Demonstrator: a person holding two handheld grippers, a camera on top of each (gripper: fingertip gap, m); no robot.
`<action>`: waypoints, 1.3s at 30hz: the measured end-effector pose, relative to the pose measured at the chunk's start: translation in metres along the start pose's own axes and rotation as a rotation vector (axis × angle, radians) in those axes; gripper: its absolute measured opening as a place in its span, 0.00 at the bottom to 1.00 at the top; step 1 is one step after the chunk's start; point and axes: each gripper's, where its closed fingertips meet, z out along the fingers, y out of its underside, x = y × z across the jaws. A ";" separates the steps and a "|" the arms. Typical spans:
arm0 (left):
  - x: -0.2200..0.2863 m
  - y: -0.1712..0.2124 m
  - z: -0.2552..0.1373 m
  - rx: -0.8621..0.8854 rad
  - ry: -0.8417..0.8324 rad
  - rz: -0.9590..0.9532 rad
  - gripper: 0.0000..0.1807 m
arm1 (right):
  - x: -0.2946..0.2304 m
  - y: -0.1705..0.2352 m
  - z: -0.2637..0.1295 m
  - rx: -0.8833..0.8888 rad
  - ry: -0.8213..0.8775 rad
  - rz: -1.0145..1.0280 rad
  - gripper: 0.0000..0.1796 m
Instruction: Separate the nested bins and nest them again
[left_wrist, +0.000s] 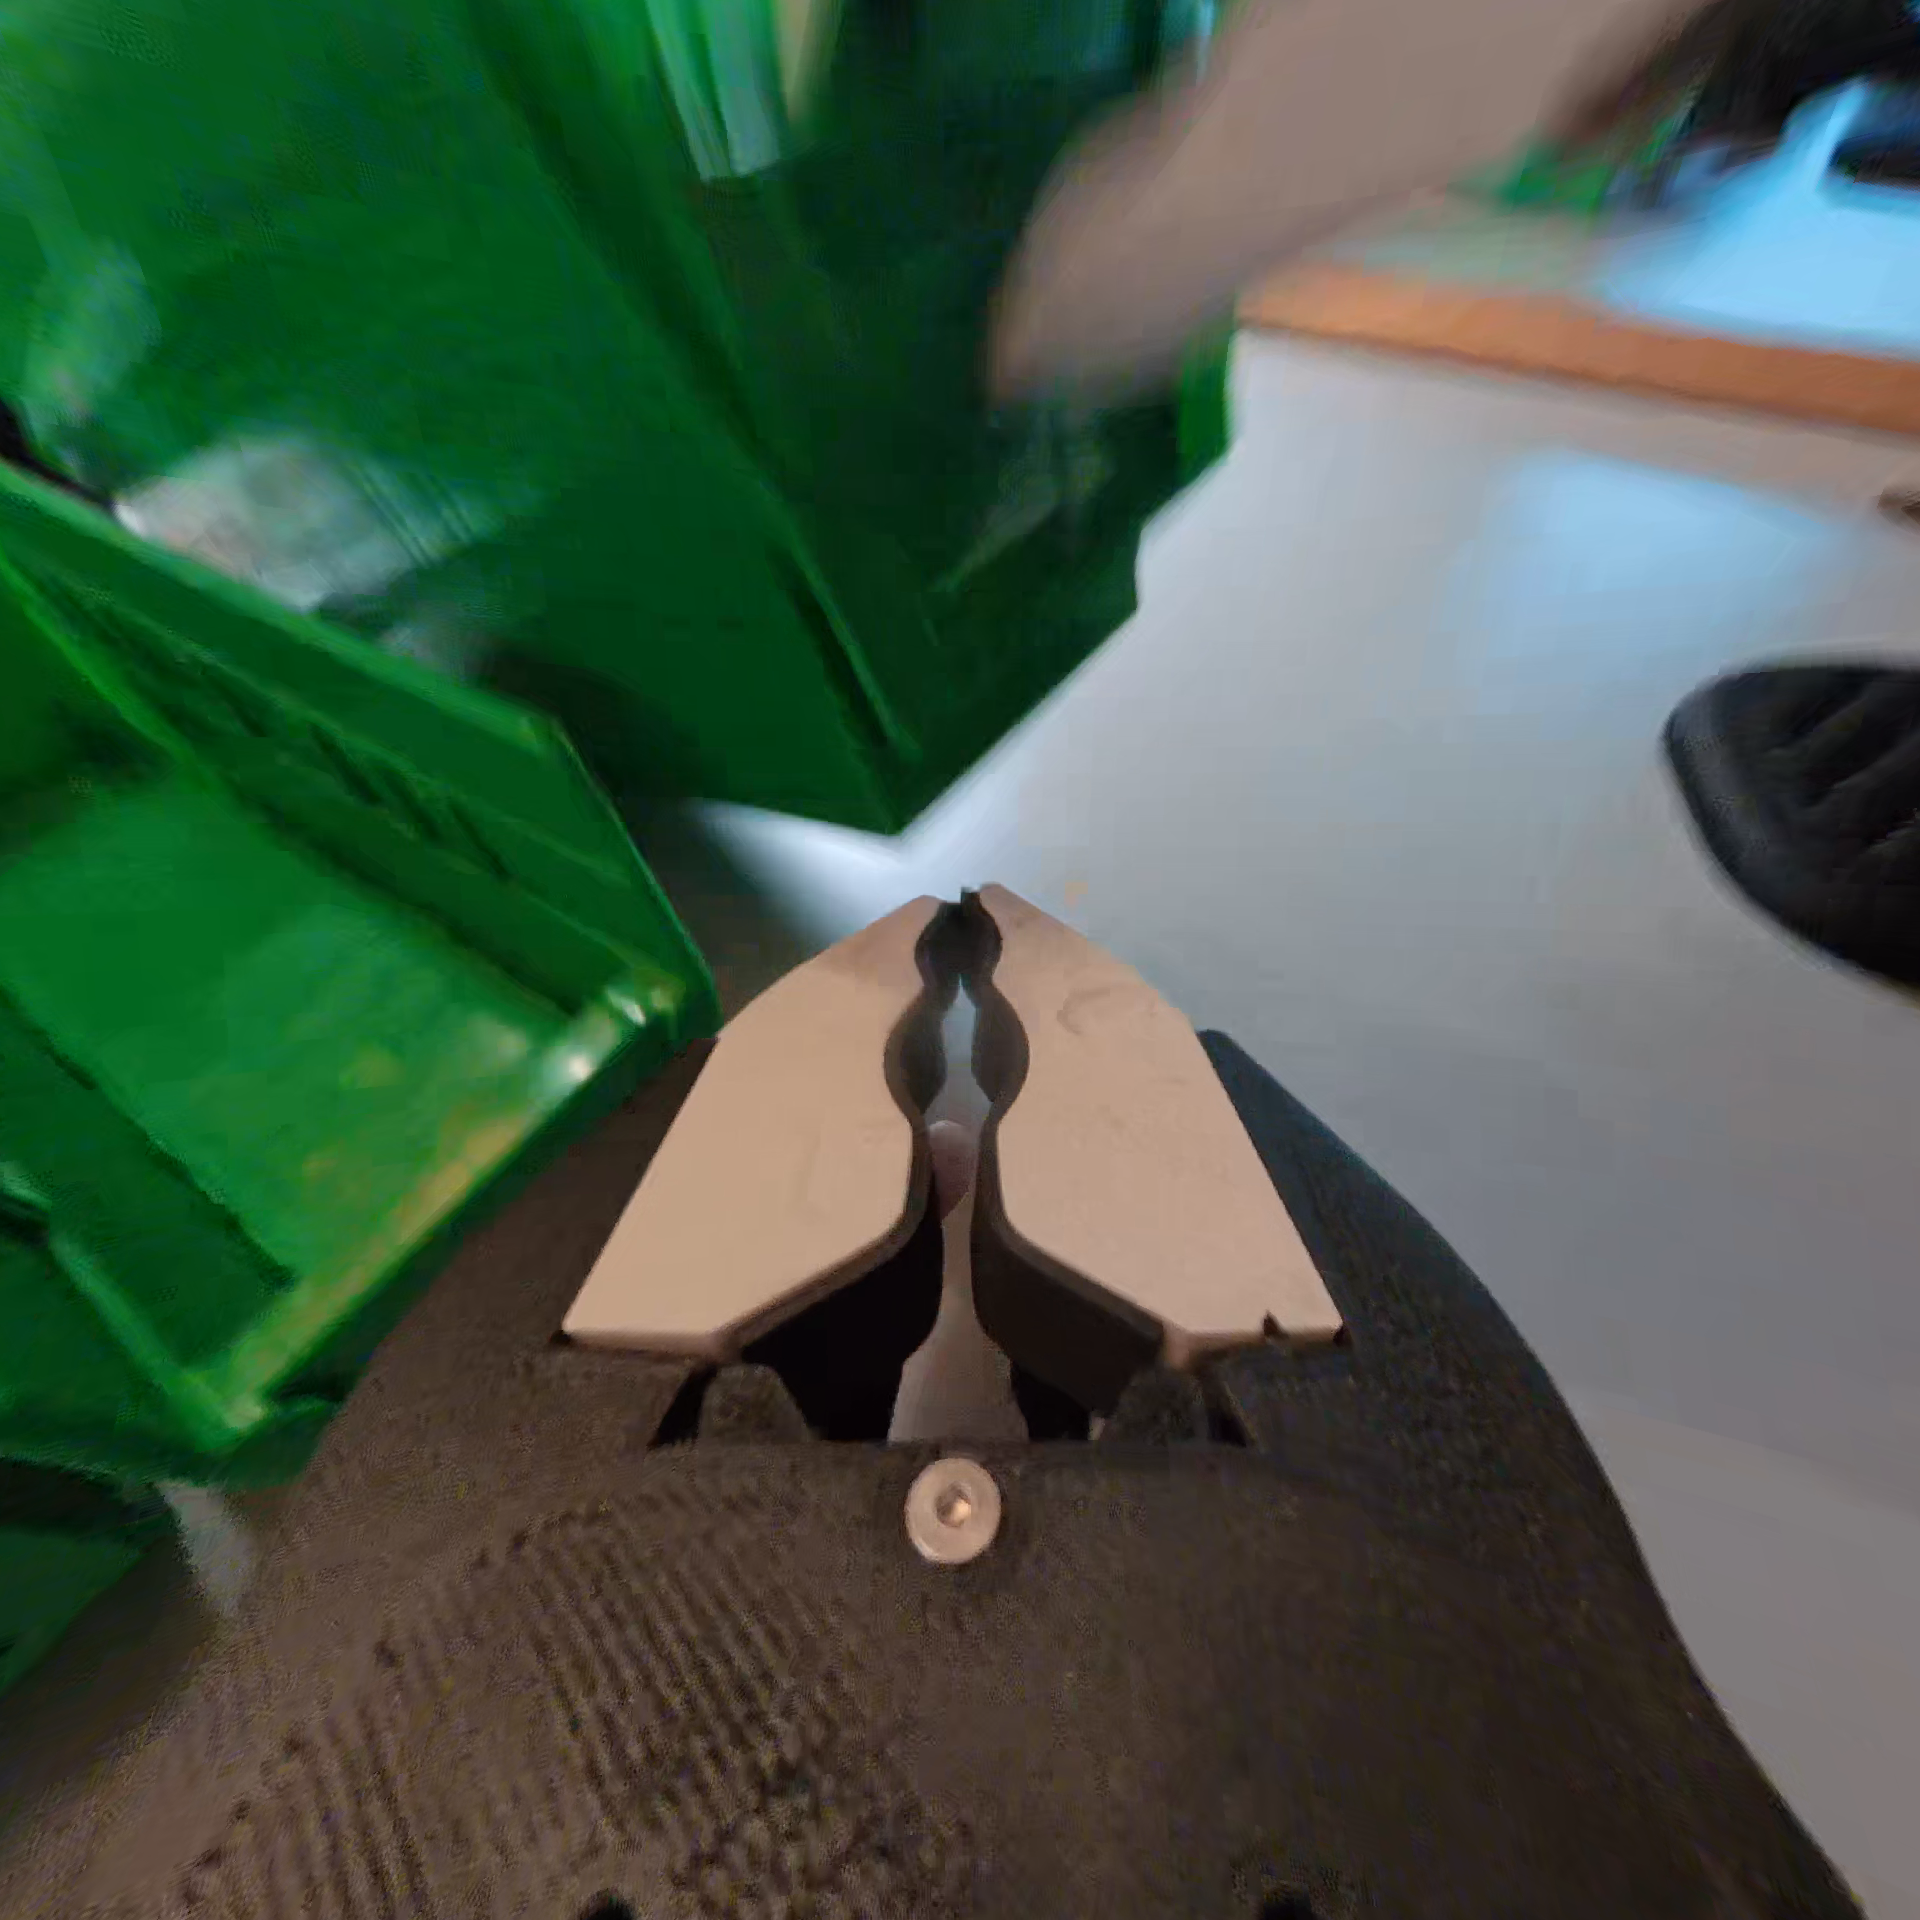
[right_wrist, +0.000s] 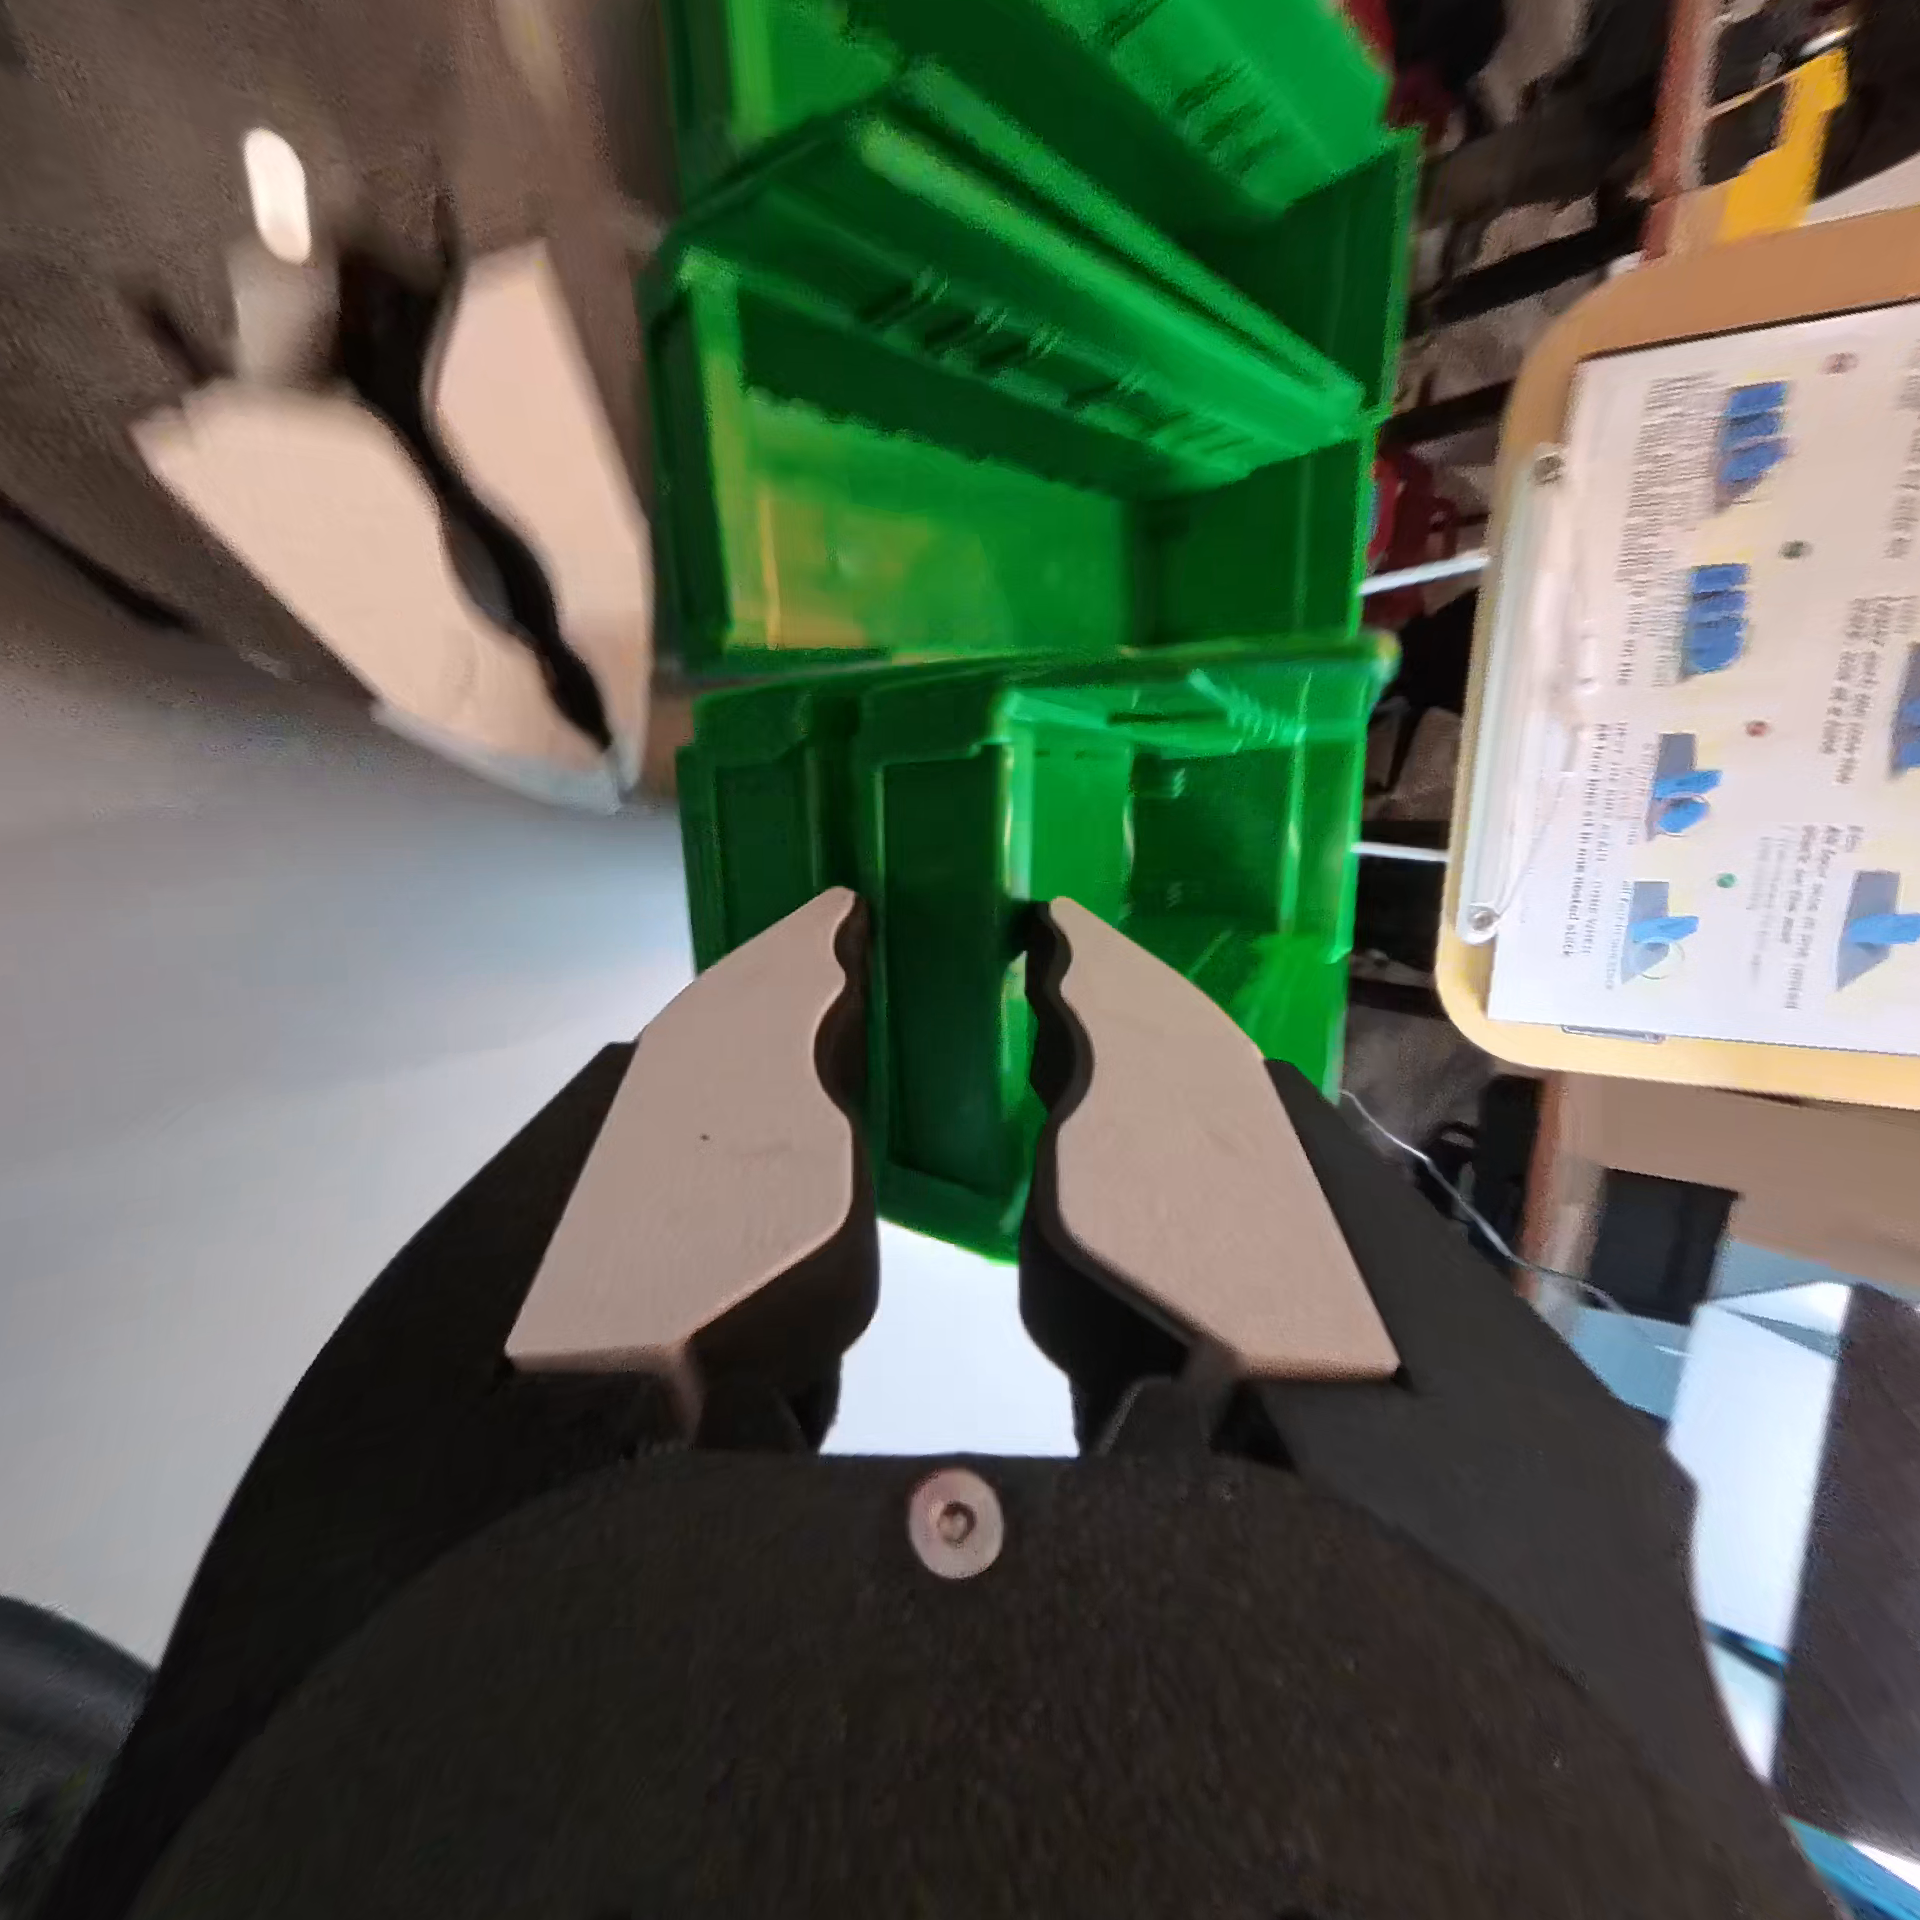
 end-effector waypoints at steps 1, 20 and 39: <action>-0.002 0.014 0.004 -0.038 0.009 -0.028 0.00 | 0.008 -0.008 -0.011 0.047 -0.009 0.060 0.16; 0.000 -0.038 -0.027 0.149 0.098 -0.256 0.15 | -0.024 -0.006 -0.005 0.082 0.116 -0.022 0.16; -0.012 -0.019 -0.019 0.085 -0.017 -0.236 0.06 | -0.038 -0.003 0.021 0.048 0.220 -0.078 0.16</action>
